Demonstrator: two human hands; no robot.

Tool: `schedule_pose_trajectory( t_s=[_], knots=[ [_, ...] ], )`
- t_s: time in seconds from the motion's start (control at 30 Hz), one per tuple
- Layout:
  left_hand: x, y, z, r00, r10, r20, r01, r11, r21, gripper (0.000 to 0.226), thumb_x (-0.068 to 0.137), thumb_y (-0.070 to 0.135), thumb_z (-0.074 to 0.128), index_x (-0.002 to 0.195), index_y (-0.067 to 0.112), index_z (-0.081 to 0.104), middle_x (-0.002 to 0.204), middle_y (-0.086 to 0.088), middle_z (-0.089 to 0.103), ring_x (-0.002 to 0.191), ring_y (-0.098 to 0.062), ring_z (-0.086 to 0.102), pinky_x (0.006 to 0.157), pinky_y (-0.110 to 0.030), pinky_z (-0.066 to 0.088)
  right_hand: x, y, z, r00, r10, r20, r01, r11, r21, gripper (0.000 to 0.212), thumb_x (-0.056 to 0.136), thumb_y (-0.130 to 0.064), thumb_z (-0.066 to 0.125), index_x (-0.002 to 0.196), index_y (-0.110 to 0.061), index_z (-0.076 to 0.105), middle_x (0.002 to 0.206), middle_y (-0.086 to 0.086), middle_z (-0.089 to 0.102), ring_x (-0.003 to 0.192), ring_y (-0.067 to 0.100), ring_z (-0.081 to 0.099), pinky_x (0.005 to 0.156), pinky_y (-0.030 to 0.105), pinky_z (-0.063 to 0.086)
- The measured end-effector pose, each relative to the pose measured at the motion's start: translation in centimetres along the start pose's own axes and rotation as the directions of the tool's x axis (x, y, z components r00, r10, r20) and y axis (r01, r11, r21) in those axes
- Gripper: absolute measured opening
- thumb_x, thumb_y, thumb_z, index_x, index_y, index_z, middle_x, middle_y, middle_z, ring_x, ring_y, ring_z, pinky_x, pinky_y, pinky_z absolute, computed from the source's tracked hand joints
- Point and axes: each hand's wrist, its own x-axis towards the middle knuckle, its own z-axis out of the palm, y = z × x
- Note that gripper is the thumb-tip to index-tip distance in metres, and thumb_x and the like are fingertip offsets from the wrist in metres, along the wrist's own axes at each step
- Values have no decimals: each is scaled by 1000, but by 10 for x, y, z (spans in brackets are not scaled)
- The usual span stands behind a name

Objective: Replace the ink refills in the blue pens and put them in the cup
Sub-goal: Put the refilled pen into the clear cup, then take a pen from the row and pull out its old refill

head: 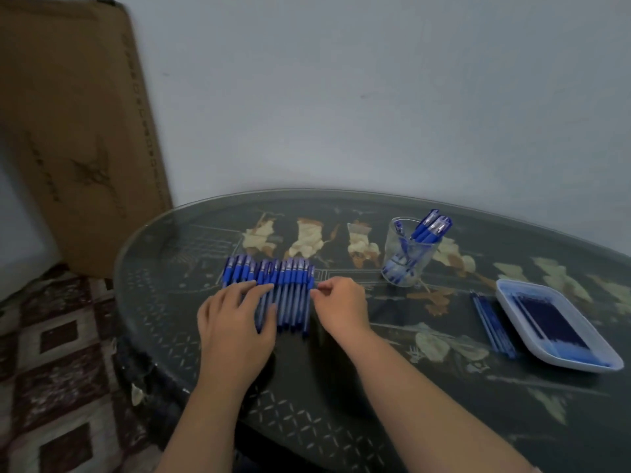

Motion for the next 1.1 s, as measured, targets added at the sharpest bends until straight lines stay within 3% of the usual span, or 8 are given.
schedule_pose_trajectory(
  t_s=[0.17, 0.3, 0.4, 0.63, 0.77, 0.87, 0.97, 1.1],
  knots=[
    [2, 0, 0, 995, -33, 93, 33, 999, 0, 40, 90, 42, 58, 130, 35, 58, 139, 8, 51, 136, -17, 37, 117, -45, 17, 8, -15, 14, 996, 91, -1, -91, 996, -23, 18, 94, -24, 62, 107, -15, 69, 102, 2, 69, 93, 19, 65, 68, 26, 44],
    [2, 1, -3, 990, -72, 120, 74, 997, -12, 42, 92, 47, 52, 134, 38, 53, 144, 11, 46, 140, -14, 29, 119, -45, 9, 12, -19, 16, 983, 182, 0, -182, 983, -25, 11, 89, -13, 62, 98, -13, 67, 89, -1, 63, 80, 18, 60, 66, 29, 50],
    [3, 2, -5, 984, -105, 142, 109, 994, -18, 44, 94, 49, 49, 137, 40, 48, 148, 12, 41, 142, -12, 24, 120, -45, 6, 12, -22, 12, 972, 236, 11, -236, 972, 21, 3, 87, -9, 60, 88, -11, 61, 84, 3, 59, 73, 20, 56, 61, 27, 44],
    [4, 2, -5, 975, -125, 186, 130, 991, -14, 49, 96, 52, 43, 143, 42, 38, 156, 11, 30, 147, -14, 14, 121, -46, 0, 11, -23, 4, 960, 279, -29, -276, 958, 77, 24, 91, -15, 63, 72, -15, 48, 74, 2, 52, 63, 15, 49, 50, 26, 35],
    [4, 1, -6, 985, -104, 141, 112, 992, -53, 48, 95, 48, 49, 141, 40, 44, 155, 8, 35, 146, -18, 19, 120, -47, 3, 5, -18, -12, 971, 237, -42, -233, 969, 79, 7, 94, -17, 61, 96, -11, 58, 97, 5, 61, 83, 21, 57, 65, 30, 44],
    [3, 5, -7, 998, -48, 41, 53, 991, -124, 46, 92, 37, 59, 137, 32, 52, 149, 2, 45, 142, -23, 30, 118, -49, 13, -2, 1, -29, 990, 133, -44, -132, 991, 26, 33, 95, -15, 57, 129, -13, 57, 114, 8, 63, 100, 25, 62, 83, 37, 53],
    [6, 21, -7, 1000, 23, 11, -20, 975, -221, 46, 92, 36, 60, 137, 29, 53, 146, 1, 49, 139, -25, 37, 116, -51, 24, -14, 30, -55, 994, -31, -105, 17, 991, -130, 38, 95, -7, 51, 130, -17, 60, 116, 13, 57, 104, 30, 57, 92, 38, 49],
    [-2, 61, 4, 971, 226, 82, -178, 906, -384, 50, 91, 50, 50, 139, 35, 48, 139, 8, 54, 131, -17, 47, 107, -52, 38, -38, 77, -96, 978, -146, -150, 106, 964, -245, 41, 93, 3, 50, 129, -15, 59, 111, 3, 41, 109, 22, 44, 93, 29, 40]
  ],
)
